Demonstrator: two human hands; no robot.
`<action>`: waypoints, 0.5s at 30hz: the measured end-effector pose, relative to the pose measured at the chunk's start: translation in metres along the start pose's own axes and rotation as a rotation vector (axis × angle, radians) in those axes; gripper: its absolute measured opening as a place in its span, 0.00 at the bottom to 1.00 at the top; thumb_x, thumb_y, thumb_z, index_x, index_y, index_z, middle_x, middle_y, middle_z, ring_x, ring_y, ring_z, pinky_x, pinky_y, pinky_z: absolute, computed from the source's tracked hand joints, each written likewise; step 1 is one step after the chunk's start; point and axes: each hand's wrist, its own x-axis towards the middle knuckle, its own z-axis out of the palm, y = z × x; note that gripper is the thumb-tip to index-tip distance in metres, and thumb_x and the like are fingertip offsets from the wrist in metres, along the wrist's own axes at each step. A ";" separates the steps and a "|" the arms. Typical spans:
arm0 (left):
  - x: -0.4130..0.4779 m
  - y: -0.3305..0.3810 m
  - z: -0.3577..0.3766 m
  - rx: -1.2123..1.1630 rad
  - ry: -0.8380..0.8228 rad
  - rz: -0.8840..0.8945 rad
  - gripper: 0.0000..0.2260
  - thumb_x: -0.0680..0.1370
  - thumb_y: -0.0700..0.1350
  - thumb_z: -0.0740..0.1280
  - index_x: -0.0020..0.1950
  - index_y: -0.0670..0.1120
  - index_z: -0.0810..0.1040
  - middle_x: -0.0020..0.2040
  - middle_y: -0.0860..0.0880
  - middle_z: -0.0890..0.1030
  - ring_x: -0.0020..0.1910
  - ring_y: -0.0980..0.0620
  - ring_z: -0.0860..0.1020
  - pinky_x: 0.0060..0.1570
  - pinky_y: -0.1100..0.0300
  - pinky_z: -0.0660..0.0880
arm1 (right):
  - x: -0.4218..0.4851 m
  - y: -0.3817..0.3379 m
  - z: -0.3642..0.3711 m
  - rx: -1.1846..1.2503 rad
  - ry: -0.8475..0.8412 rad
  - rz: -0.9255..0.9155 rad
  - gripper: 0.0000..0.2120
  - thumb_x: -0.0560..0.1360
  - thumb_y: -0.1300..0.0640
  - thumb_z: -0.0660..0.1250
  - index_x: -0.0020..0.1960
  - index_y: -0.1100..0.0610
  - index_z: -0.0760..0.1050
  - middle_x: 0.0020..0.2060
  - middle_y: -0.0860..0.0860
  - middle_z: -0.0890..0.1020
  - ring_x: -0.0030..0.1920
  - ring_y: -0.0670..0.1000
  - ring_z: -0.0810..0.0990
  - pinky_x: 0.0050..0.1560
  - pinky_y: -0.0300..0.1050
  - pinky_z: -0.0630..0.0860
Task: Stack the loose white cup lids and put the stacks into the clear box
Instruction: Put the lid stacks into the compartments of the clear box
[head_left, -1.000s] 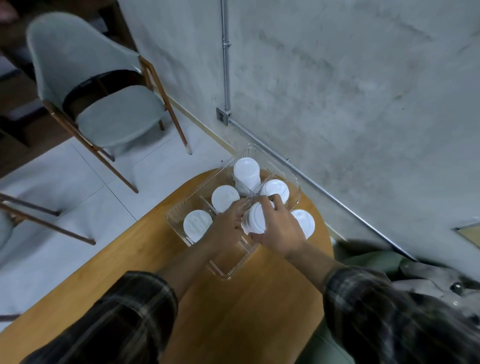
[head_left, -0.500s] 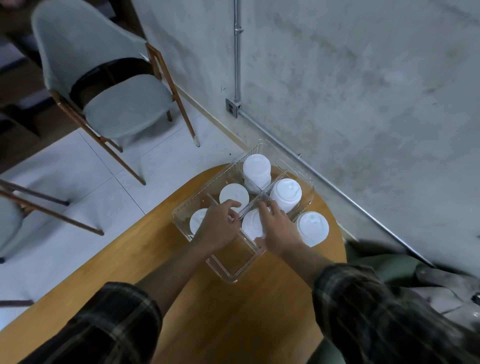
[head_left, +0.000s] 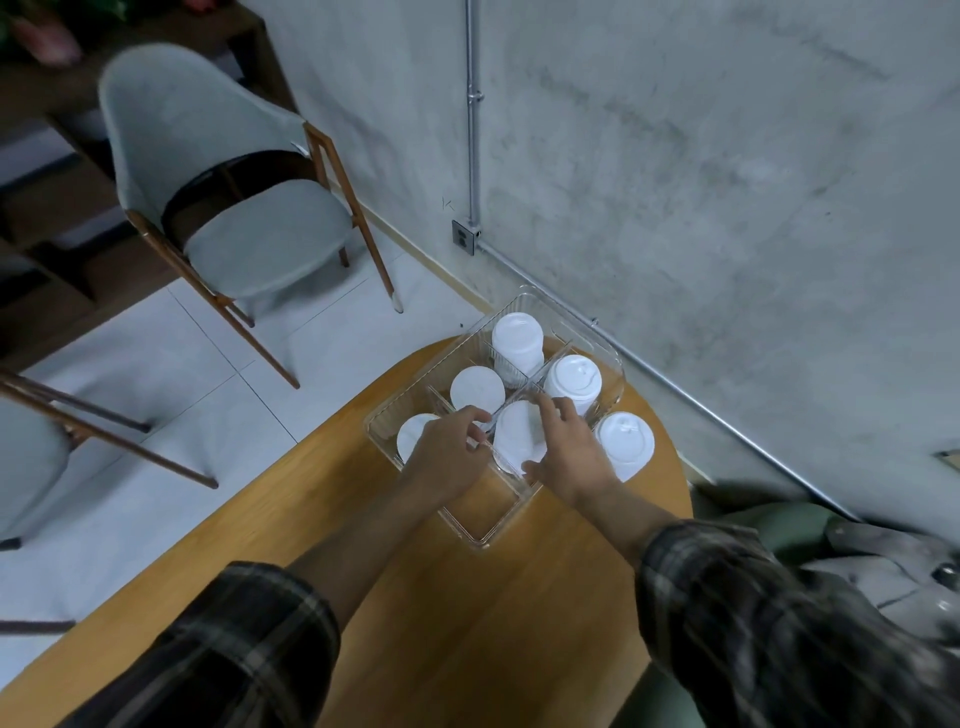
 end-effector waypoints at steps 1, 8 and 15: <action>-0.002 0.001 0.001 0.000 -0.009 0.013 0.17 0.81 0.43 0.71 0.70 0.48 0.78 0.60 0.49 0.85 0.56 0.52 0.82 0.57 0.59 0.79 | -0.003 0.000 -0.003 -0.005 0.006 0.003 0.49 0.72 0.53 0.80 0.82 0.51 0.53 0.75 0.55 0.65 0.69 0.60 0.73 0.61 0.55 0.79; -0.012 0.027 0.023 -0.024 -0.097 0.104 0.16 0.81 0.44 0.72 0.69 0.48 0.80 0.64 0.49 0.84 0.57 0.51 0.83 0.54 0.62 0.78 | -0.028 0.020 -0.038 -0.038 0.069 0.043 0.38 0.73 0.52 0.78 0.77 0.52 0.62 0.71 0.53 0.68 0.67 0.59 0.73 0.53 0.56 0.80; -0.008 0.040 0.069 -0.042 -0.213 0.130 0.14 0.82 0.40 0.68 0.67 0.47 0.80 0.61 0.50 0.83 0.53 0.54 0.80 0.39 0.77 0.69 | -0.026 0.069 -0.054 -0.129 -0.031 0.140 0.45 0.72 0.47 0.79 0.80 0.51 0.58 0.79 0.52 0.63 0.76 0.59 0.64 0.71 0.53 0.69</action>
